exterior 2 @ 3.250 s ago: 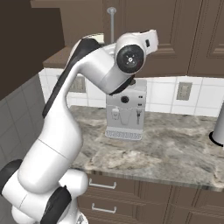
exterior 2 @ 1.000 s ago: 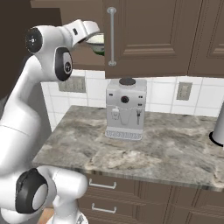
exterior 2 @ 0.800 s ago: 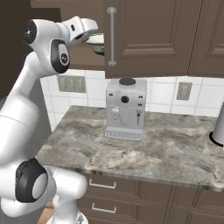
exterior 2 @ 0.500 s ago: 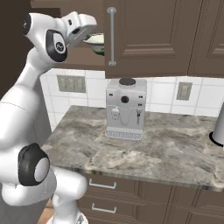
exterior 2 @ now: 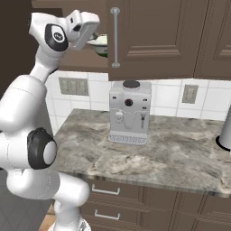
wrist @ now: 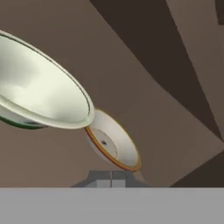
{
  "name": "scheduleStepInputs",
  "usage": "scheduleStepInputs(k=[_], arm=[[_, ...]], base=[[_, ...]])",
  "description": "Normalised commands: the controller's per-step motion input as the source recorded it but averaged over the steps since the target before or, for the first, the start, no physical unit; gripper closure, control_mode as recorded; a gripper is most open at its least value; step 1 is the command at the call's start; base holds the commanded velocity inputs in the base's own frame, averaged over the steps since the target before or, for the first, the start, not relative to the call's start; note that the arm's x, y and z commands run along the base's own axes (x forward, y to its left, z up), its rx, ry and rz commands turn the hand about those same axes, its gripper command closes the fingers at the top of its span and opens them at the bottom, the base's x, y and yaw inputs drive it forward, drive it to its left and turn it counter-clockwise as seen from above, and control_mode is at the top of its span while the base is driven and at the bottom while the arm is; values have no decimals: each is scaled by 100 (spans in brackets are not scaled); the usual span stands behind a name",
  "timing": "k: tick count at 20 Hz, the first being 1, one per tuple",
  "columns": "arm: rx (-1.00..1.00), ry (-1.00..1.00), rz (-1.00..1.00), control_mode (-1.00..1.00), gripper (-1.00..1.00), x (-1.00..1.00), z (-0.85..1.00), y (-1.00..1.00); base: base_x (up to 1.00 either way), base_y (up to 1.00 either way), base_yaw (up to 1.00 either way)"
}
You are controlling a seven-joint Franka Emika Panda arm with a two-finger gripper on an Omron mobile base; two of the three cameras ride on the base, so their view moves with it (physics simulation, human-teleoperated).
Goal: Move the bowls from the cabinet to the plates on the dining table.
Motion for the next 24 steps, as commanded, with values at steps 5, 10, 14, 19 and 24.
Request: scheduleStepInputs(k=[5,10,14,19,24], arm=[[-8,3,-18,-100,100,26,-3,-19],[-9,2,-17,-100,100,29,-7,-20],[-7,0,-15,-100,100,24,-6,-27],[-6,0,-14,-100,100,4,0,-39],[-4,0,-14,-100,100,-9,1,-52]], base=[[0,0,0],[0,0,0],[0,0,0],[0,0,0],[0,0,0]])
